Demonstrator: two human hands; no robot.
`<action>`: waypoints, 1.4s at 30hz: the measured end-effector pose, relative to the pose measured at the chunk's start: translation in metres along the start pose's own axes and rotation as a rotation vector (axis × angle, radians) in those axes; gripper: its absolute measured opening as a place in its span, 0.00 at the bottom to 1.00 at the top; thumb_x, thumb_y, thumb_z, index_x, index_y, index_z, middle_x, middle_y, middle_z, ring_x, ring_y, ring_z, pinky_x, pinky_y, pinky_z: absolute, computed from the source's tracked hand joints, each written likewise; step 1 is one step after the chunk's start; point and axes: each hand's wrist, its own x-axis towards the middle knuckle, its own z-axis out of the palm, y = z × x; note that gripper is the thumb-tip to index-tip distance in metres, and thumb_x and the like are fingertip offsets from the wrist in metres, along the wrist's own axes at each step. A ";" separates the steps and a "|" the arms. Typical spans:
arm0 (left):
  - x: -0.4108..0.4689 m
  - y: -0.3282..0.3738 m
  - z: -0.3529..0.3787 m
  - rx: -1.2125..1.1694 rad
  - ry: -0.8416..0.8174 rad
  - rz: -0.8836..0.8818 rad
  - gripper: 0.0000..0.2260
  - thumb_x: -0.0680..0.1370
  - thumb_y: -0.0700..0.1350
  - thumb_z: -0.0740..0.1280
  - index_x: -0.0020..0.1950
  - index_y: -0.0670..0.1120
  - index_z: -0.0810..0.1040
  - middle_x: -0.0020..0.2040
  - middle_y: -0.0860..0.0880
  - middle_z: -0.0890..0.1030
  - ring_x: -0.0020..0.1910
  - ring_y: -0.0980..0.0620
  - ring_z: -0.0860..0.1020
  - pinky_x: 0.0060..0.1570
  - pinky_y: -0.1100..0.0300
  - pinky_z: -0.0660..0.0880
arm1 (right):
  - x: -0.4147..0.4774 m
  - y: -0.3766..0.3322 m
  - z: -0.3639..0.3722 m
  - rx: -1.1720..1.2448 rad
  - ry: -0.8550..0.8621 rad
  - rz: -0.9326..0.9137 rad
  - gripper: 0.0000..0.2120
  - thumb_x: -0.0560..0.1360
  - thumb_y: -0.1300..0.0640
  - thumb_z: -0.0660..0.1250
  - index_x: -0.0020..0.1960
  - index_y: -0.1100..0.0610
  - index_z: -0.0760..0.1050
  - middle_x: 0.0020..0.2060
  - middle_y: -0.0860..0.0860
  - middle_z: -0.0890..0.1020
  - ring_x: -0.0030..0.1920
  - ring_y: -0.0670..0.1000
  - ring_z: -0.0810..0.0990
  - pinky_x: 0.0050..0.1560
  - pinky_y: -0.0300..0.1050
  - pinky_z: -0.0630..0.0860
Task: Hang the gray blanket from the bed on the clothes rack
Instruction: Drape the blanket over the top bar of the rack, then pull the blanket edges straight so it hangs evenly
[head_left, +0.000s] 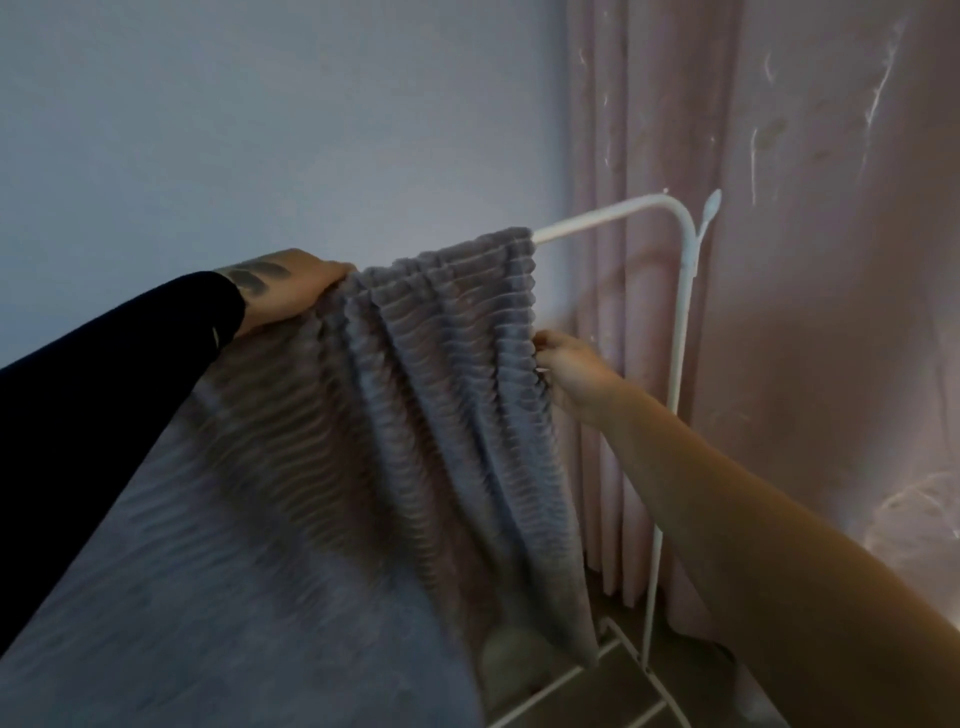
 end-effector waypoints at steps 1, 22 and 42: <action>-0.002 -0.002 0.002 -0.079 -0.019 -0.013 0.26 0.83 0.63 0.59 0.63 0.44 0.83 0.59 0.41 0.84 0.58 0.39 0.81 0.66 0.50 0.74 | 0.004 0.002 0.001 0.002 0.011 -0.014 0.13 0.80 0.74 0.60 0.61 0.68 0.77 0.50 0.63 0.83 0.49 0.61 0.83 0.55 0.59 0.82; -0.099 0.051 0.314 0.111 -0.387 0.218 0.42 0.71 0.75 0.63 0.79 0.53 0.69 0.77 0.49 0.73 0.74 0.45 0.71 0.74 0.52 0.66 | -0.106 0.114 -0.060 -0.802 -0.207 0.061 0.03 0.77 0.57 0.75 0.46 0.55 0.83 0.46 0.53 0.87 0.48 0.51 0.85 0.53 0.50 0.81; -0.121 0.025 0.356 -0.715 -0.185 -0.178 0.11 0.80 0.50 0.63 0.53 0.46 0.81 0.45 0.55 0.83 0.53 0.52 0.80 0.57 0.68 0.76 | -0.175 0.218 -0.074 -0.588 0.107 0.225 0.09 0.84 0.63 0.62 0.57 0.56 0.82 0.55 0.57 0.85 0.59 0.59 0.84 0.66 0.65 0.78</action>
